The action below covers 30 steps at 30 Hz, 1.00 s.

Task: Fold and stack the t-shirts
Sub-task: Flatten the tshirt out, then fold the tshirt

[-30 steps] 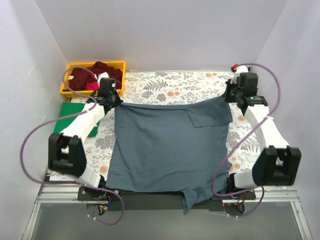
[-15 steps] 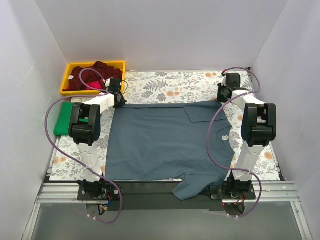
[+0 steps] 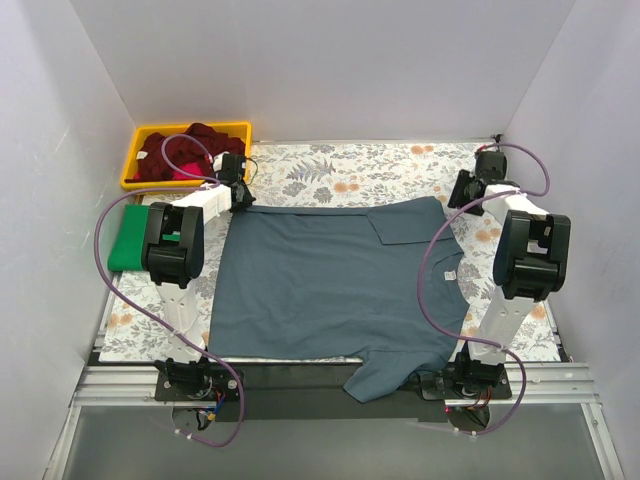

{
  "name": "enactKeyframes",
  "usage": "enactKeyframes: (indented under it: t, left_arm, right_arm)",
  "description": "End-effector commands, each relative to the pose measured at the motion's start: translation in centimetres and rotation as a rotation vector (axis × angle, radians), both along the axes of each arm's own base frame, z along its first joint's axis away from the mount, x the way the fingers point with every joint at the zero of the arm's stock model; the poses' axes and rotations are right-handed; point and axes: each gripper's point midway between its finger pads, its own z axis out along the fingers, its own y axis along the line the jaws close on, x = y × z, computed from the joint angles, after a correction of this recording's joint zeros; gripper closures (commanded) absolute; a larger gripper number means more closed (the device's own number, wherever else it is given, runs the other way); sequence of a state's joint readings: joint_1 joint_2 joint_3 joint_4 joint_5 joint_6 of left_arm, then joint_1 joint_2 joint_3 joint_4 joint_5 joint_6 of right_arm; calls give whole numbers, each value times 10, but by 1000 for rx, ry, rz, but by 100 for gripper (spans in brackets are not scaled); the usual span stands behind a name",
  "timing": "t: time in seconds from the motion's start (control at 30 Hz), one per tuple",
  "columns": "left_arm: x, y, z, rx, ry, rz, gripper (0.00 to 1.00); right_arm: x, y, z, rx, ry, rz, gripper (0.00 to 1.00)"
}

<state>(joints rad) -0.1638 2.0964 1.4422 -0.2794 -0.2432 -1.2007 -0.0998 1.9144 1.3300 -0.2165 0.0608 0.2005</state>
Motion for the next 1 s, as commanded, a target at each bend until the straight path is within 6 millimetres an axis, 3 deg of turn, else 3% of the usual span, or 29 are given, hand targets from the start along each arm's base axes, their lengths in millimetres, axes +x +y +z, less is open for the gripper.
enactKeyframes:
  t: [0.0,0.13,0.27,0.97]
  left_arm:
    - [6,3,23,7,-47,2,100]
    - [5,4,24,10,-48,6,100]
    - [4,5,22,14,-43,5,100]
    - [2,7,21,25,-35,9,100]
  right_arm:
    - [-27,0,-3,93,41,-56,48]
    - [-39,6,-17,174,77,-34,55]
    - [-44,14,-21,208,88,-7,56]
    - [-73,25,-16,243,93,15,63]
